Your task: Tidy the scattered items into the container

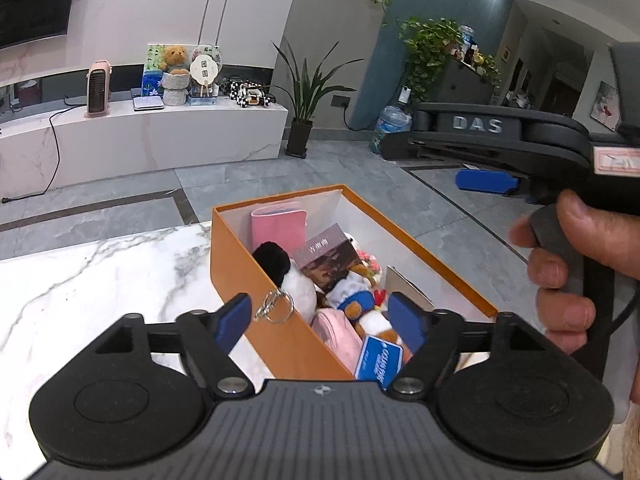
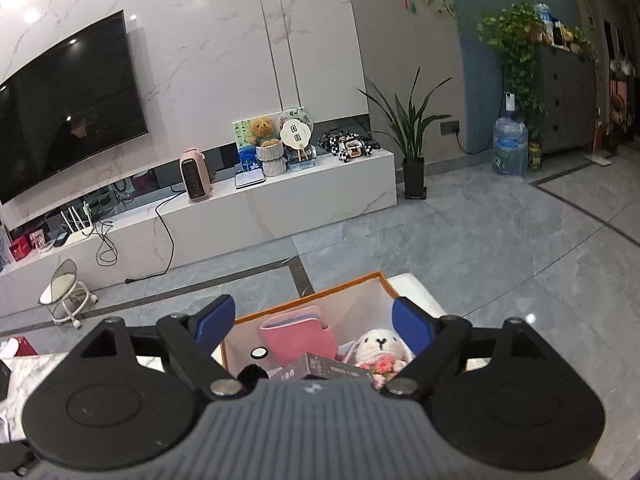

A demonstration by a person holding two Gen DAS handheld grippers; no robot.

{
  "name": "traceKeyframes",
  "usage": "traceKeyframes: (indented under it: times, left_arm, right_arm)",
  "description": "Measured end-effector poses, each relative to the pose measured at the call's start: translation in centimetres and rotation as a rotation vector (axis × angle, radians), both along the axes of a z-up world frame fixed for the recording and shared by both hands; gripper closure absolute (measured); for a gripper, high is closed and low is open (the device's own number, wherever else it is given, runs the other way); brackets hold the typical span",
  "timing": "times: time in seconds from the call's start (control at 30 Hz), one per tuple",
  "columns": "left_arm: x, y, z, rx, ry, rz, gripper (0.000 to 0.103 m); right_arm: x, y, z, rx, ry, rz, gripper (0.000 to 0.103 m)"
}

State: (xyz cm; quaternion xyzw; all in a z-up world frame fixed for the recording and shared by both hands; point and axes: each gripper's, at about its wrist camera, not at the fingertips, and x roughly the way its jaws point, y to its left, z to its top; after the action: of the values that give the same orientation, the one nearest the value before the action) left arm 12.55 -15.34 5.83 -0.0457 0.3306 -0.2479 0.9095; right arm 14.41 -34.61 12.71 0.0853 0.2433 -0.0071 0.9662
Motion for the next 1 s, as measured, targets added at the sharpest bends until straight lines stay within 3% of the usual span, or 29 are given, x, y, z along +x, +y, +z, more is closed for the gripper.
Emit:
traceKeyframes:
  times: [0.27,0.37,0.5,0.67,0.87,1.0]
  left_arm:
    - [-0.2,1.0,0.9,-0.045,0.007,-0.018,0.01]
    - [-0.9,1.3,1.3,-0.055,0.001,-0.001,0.004]
    - [-1.6,1.2,1.7,-0.058,-0.015,-0.02,0.003]
    - [-1.7,1.3,1.1,-0.038,0.022,-0.022,0.002]
    - [-2.0,1.6,-0.2,-0.043,0.038,-0.014,0.002]
    - [-1.7,1.3,-0.9,0.047,0.046,0.048,0.002]
  right_arm:
    - [-5.5,-1.4,-0.7,-0.035,0.009,-0.071,0.006]
    - [-6.1,-1.4,-1.6,-0.067,0.029,-0.095,0.003]
    - [-7.1,-0.7,-2.2,-0.111,0.039,-0.149,0.003]
    - [-8.3,0.8,-3.1,-0.12,0.07,-0.15,0.002]
    - [-9.1,2.5,-4.0,-0.197,0.098,-0.196,0.001]
    - [-9.0,3.0,-4.2,-0.209,0.11,-0.208,0.001]
